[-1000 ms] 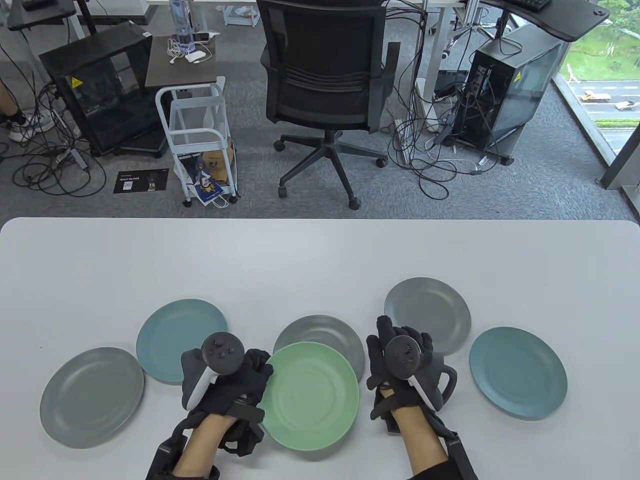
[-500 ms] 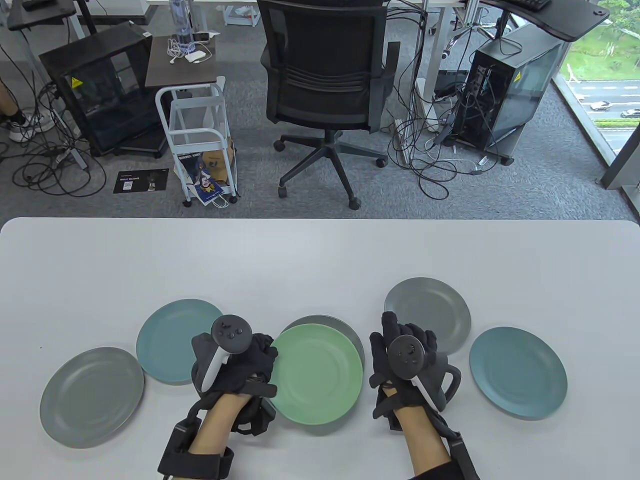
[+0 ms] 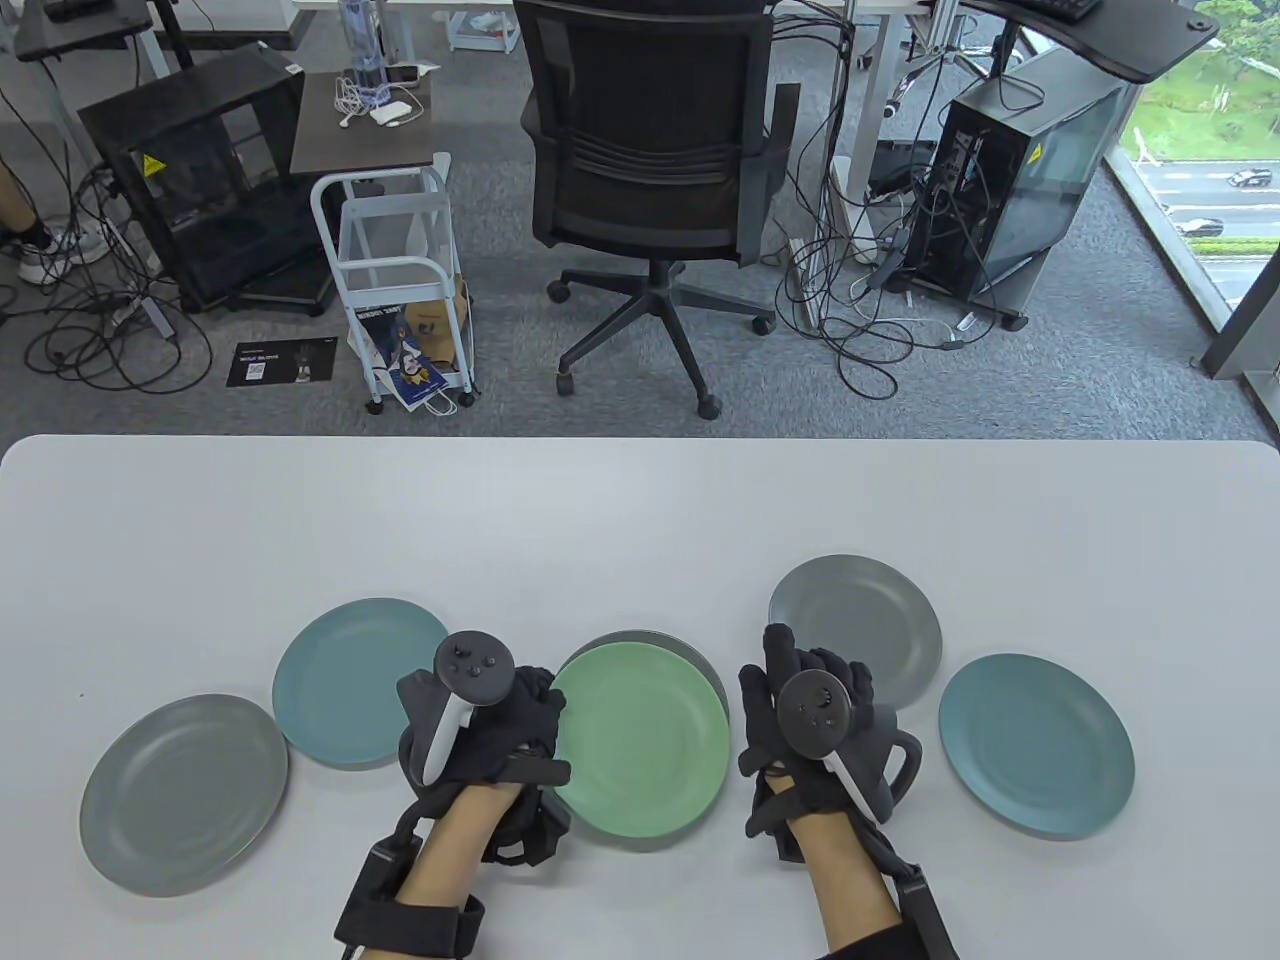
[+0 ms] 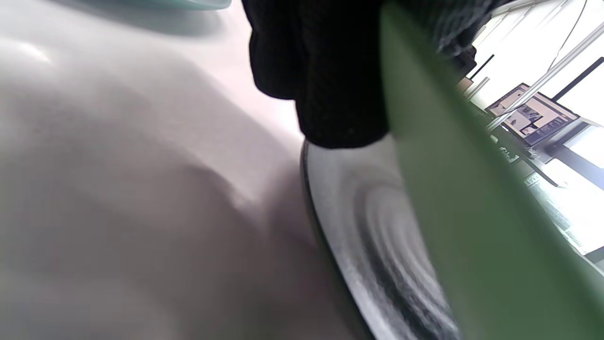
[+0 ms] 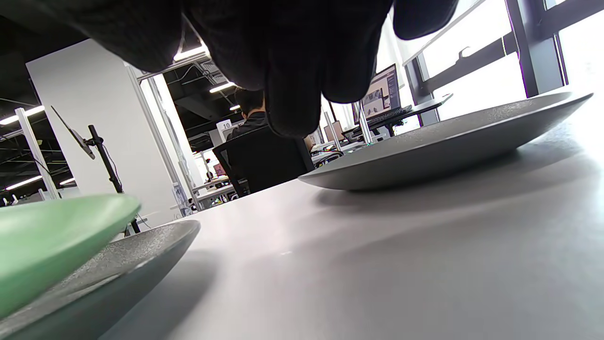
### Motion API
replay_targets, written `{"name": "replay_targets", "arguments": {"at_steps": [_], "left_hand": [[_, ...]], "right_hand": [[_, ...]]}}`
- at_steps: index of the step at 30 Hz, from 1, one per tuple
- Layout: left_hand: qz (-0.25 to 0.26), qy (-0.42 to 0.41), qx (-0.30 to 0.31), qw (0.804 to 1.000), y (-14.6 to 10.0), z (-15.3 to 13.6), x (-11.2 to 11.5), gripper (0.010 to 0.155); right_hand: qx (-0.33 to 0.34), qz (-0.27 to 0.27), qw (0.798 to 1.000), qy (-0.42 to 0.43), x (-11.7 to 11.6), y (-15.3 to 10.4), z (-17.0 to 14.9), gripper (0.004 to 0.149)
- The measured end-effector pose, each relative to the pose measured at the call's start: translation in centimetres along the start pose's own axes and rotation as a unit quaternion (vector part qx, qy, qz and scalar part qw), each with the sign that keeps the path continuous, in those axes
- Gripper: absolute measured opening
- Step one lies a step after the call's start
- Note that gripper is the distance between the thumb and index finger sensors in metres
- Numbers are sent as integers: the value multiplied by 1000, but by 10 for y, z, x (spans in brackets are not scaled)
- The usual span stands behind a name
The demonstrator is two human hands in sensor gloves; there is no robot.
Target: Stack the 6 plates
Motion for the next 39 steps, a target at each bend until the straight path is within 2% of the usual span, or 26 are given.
{"name": "replay_targets", "arguments": {"at_steps": [3,5,7,10,15,17,20,24,29,39], "left_hand": [[25,20,-2,999,-6,2,-1,55],[70,86,-27,993,-16,6,-6,63],[120,118,-41,985,-27,8,-13,63],[140,126,-46,981,-35,6,-22,60],[213,211,-99,949,-45,-10,-36,60],[234,235,-114,936,-45,-20,-37,69],[216,250,-122,936,-43,-29,-33,78],[207,278,-145,927,-38,-34,-30,81],[191,324,-194,906,-29,-41,-25,76],[180,338,-230,895,-23,-50,-31,62]], "right_hand": [[1,1,1000,-2,0,0,0,58],[2,3,1000,-2,0,0,1,58],[3,4,1000,-4,0,-1,1,58],[4,4,1000,-4,0,-1,1,58],[7,5,1000,-6,-1,-1,2,59],[9,6,1000,-7,-2,-2,3,59],[11,7,1000,-10,-2,-2,3,59],[13,7,1000,-13,-3,-2,4,59],[17,11,1000,-15,-5,-4,6,59],[11,14,1000,-1,-6,-4,5,59]]}}
Point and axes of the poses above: the tracker on the back of each hand, its own z axis roughly to the thumb side, its own y axis roughly from the wrist to the fingertips, x = y × z, the point moved 3 cm from there along y, roughly from the wrist to the fingertips, and after that the axes turned 14 degrees about -z, right-handed, at the moved point
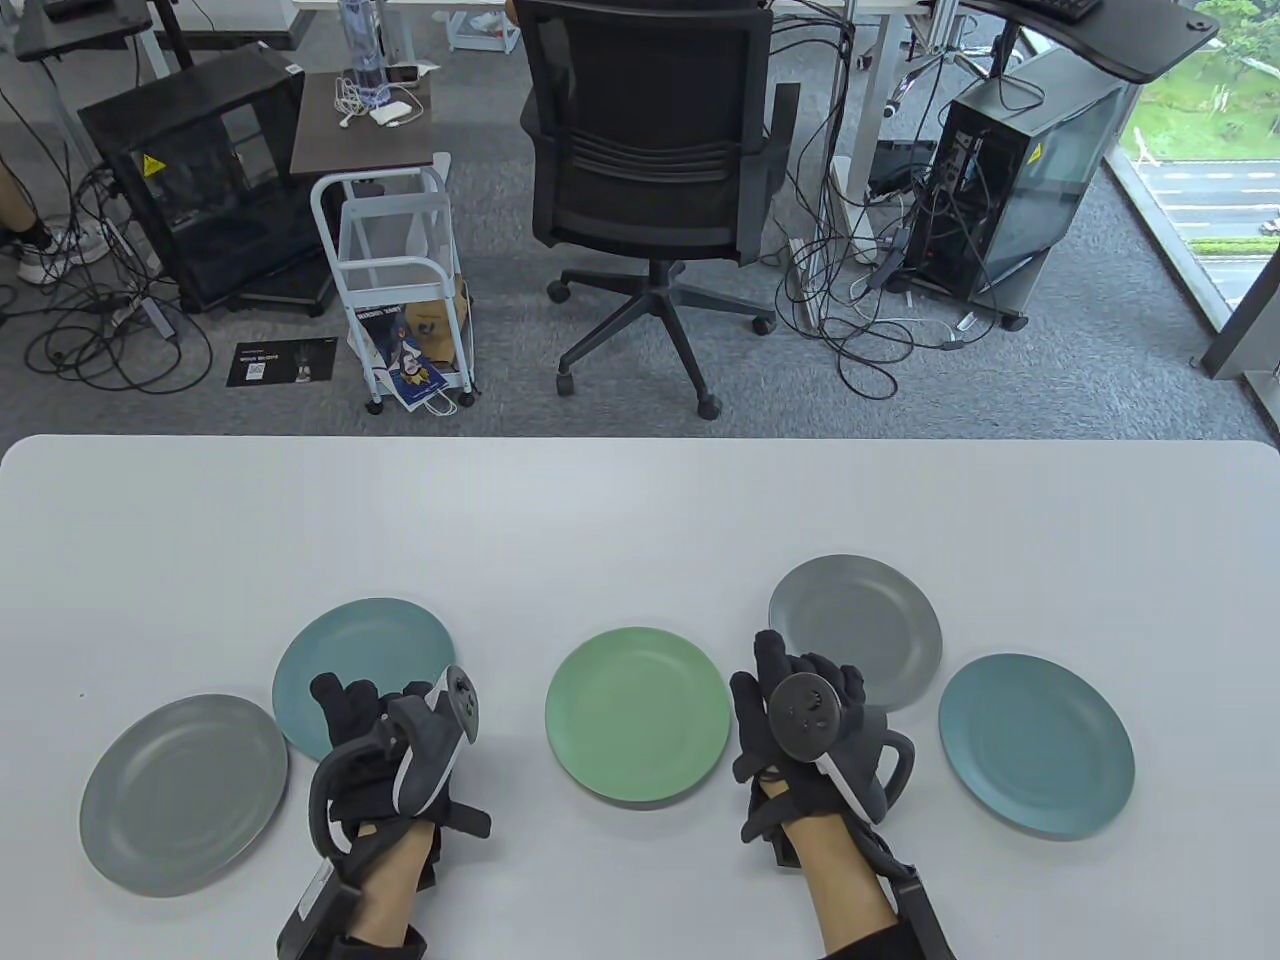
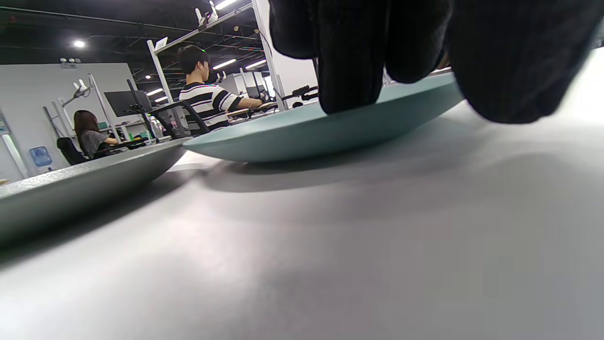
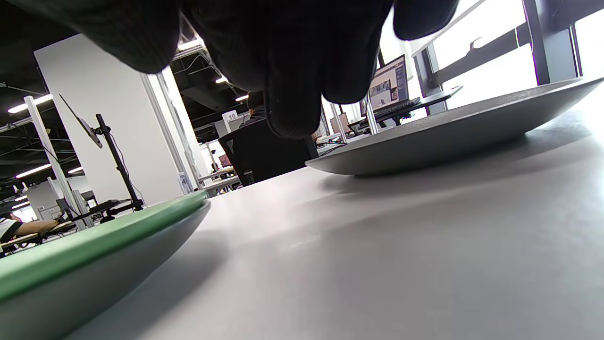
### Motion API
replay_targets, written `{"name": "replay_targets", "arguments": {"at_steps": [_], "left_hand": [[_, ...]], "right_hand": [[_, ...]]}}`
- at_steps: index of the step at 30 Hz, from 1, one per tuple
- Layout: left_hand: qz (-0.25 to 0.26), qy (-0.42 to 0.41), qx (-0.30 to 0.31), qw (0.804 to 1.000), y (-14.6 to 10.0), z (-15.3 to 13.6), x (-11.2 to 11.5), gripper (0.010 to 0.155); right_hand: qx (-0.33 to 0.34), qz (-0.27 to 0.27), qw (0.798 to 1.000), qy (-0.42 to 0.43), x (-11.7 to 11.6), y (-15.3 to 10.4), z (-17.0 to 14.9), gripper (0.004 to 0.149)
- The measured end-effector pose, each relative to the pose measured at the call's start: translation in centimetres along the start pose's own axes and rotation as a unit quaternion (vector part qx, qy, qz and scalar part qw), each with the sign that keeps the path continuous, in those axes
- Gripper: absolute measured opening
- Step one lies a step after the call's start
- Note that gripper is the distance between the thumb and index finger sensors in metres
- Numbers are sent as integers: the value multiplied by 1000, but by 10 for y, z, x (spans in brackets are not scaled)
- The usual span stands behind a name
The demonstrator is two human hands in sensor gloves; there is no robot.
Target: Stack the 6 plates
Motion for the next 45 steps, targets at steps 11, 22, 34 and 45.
{"name": "replay_targets", "arguments": {"at_steps": [11,22,34,45], "left_hand": [[12,25,-6,1000,3,4,3,48],[90,12,9,996,-7,8,-10,40],[218,-8,55,974,-41,24,-33,41],[313,-24,117,942,-75,35,-48,41]], "right_hand": [[-20,4,999,30,1,1,-6,59],[-10,-1,1000,9,2,3,-9,58],[-5,-23,1000,-17,10,7,-11,56],[20,-33,998,-51,12,10,2,54]]}}
Point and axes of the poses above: the tracker on the back of each hand, its own z axis roughly to the thumb side, its own y axis roughly from the wrist to the fingertips, x = y × z, the point moved 3 cm from there along y, roughly from the wrist to the fingertips, and after that the axes turned 14 degrees about -z, right-handed, at the moved point
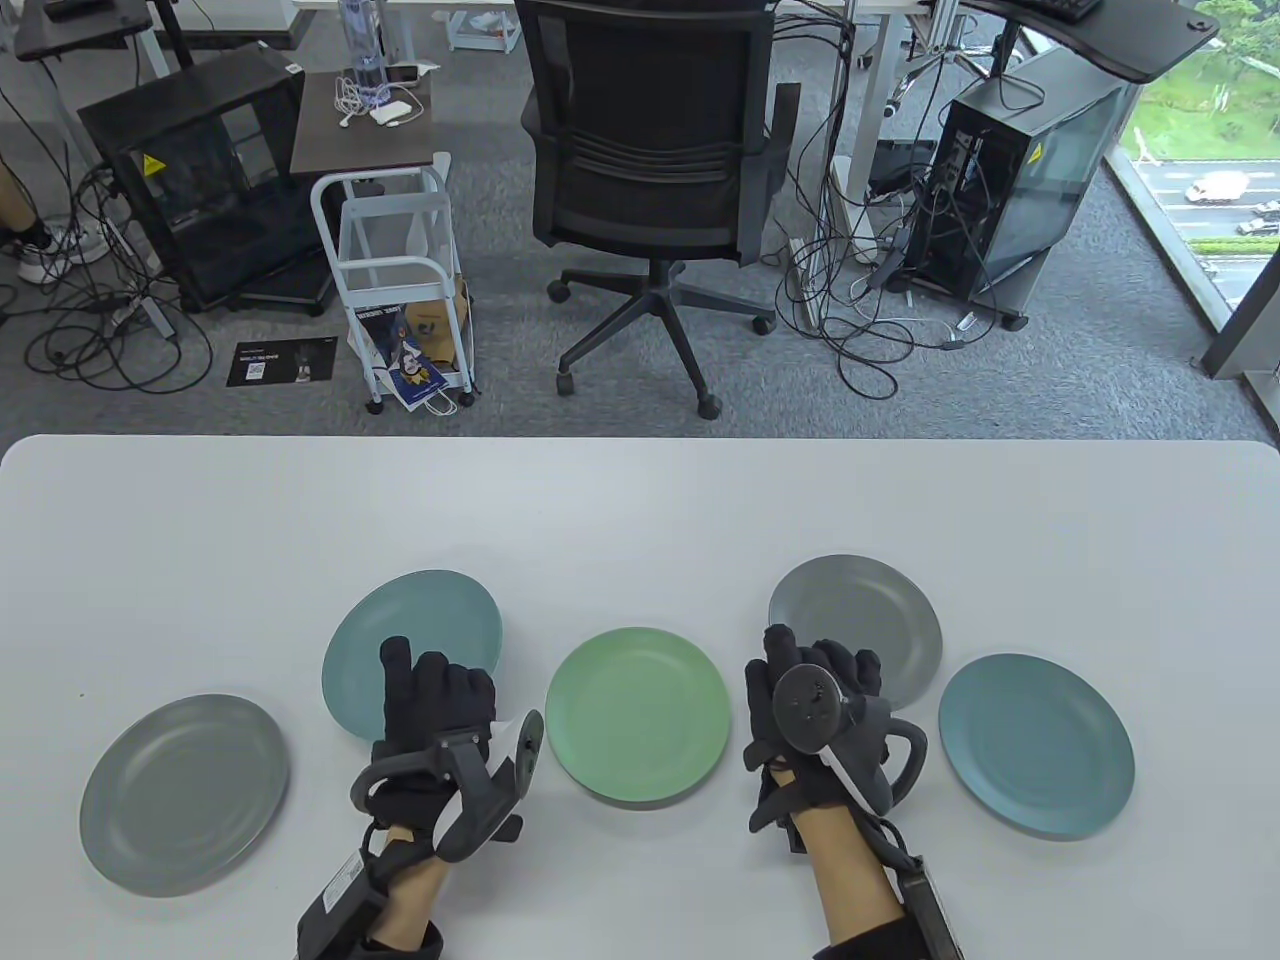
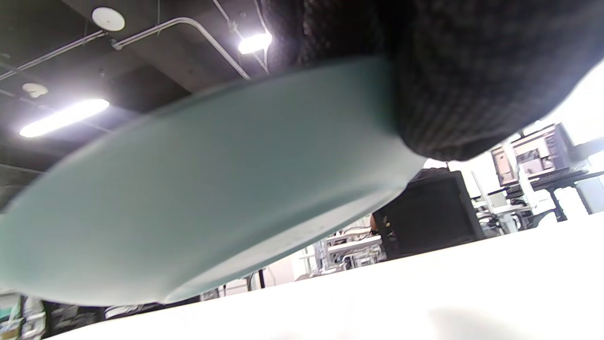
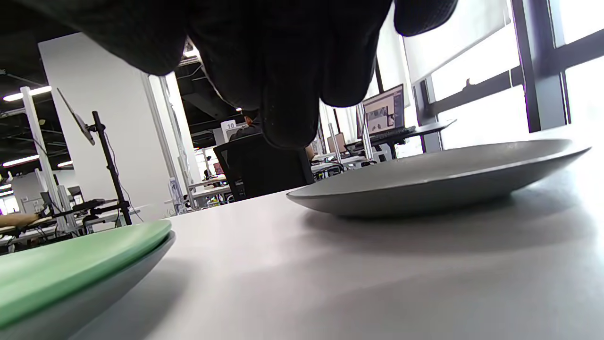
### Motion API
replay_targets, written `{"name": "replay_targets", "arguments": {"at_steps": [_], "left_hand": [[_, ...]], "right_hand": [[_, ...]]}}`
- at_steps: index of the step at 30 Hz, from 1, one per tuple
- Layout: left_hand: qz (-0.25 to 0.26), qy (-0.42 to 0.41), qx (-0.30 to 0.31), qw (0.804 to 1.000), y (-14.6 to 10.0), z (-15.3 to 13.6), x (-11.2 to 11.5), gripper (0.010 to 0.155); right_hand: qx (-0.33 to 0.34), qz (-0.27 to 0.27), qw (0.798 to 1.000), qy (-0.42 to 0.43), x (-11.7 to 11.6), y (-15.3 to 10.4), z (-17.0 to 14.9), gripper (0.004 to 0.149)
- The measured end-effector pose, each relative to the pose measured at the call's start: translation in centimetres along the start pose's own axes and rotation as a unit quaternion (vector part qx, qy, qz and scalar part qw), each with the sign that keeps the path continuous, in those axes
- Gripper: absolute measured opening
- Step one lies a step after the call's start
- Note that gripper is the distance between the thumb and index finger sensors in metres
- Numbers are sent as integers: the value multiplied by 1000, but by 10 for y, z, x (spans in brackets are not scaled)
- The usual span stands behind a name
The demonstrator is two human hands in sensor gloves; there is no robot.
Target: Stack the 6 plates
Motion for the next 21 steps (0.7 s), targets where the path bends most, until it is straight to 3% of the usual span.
{"name": "replay_targets", "arguments": {"at_steps": [8,18,21], "left_hand": [[28,-5,43,999,-12,17,-13,41],[60,-2,95,994,-27,40,-24,40],[65,-1,116,991,-32,50,-26,40]], "right_hand": [[10,1,1000,19,11,4,17,55],[0,44,998,41,8,9,28,60],[-18,65,994,83,4,14,32,60]]}}
Point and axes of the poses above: the tracker on the back of each hand, its own z axis roughly to the thumb side, its own y axis roughly from the wrist to the fingertips, x = y × z, the point moved 3 cm from there along y, roughly from the wrist to the fingertips, and after that the axes turned 14 degrees about -z, right-handed, at the moved point
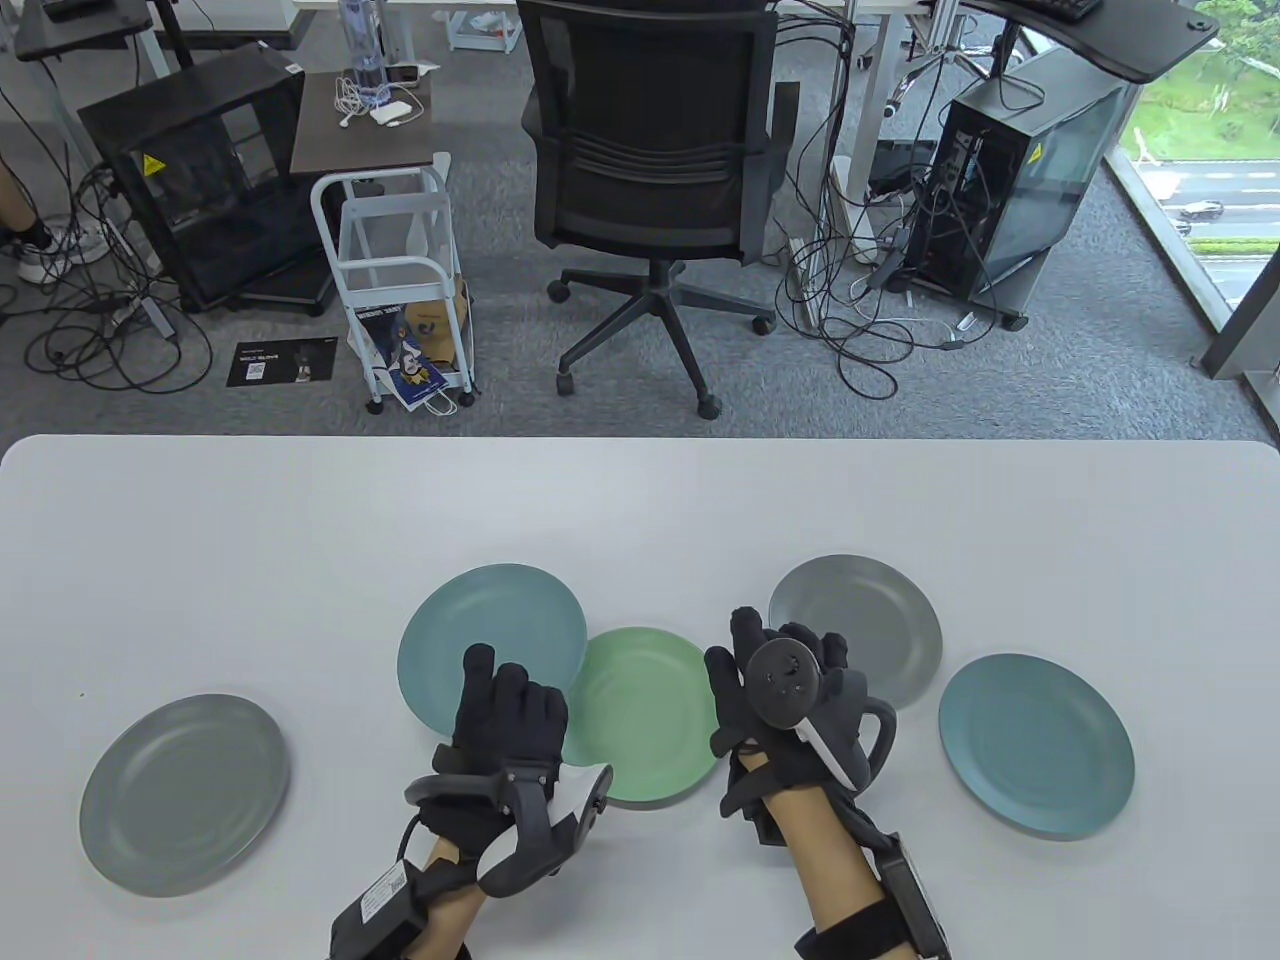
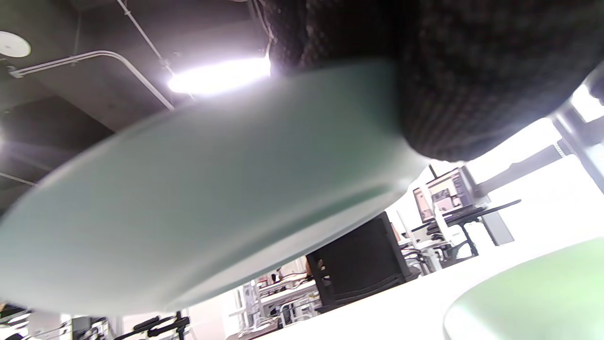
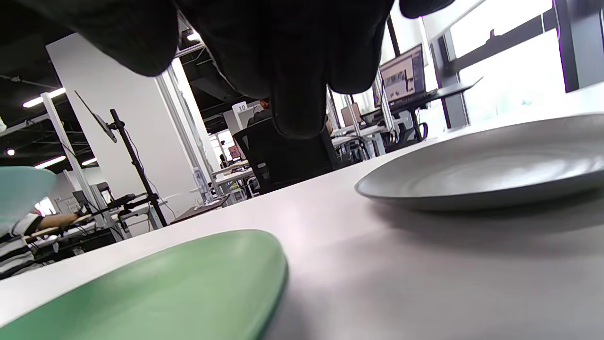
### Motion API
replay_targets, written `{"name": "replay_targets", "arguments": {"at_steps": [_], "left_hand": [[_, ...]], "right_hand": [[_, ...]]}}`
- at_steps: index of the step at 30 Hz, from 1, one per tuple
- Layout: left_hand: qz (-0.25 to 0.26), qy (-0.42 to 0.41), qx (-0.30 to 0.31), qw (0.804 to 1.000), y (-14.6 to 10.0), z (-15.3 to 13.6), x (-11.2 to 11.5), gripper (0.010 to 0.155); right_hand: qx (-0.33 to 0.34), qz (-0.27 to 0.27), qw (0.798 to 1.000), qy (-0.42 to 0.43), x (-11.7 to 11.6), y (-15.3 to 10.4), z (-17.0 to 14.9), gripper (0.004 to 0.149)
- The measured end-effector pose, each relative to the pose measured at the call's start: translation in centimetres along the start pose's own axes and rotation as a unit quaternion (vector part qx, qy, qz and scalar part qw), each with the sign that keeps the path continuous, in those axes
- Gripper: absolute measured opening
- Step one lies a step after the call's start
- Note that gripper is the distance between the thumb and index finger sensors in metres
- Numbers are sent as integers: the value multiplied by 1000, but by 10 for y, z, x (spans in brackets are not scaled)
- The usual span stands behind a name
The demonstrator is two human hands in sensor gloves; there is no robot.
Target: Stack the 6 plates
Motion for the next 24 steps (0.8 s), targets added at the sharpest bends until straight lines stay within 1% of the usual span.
{"name": "replay_targets", "arguments": {"at_steps": [4,9,12,14,17,21,24], "left_hand": [[2,-1,27,1000,-4,14,-2,40],[11,6,49,999,-10,28,-8,40],[19,4,61,998,-13,36,-12,40],[27,9,69,997,-15,40,-15,40],[32,7,80,996,-17,46,-17,40],[34,0,85,996,-18,51,-22,40],[44,5,99,994,-22,57,-25,40]], "right_hand": [[-5,19,999,25,-6,2,3,60],[-29,64,993,95,-22,0,2,61],[-27,79,990,109,-28,-3,8,63],[-27,79,990,116,-29,-4,11,64],[-17,59,993,102,-27,-5,15,65],[-26,63,991,114,-29,-6,15,65],[-43,74,986,142,-31,-7,13,65]]}}
Point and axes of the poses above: the tracker on the back of each hand, its own z axis roughly to the thumb side, its own y axis roughly from the wrist to the fingertips, x = y × z, the point moved 3 cm from there along y, roughly from the wrist to the fingertips, and after that the axes turned 14 degrees about -z, right-handed, at the moved point
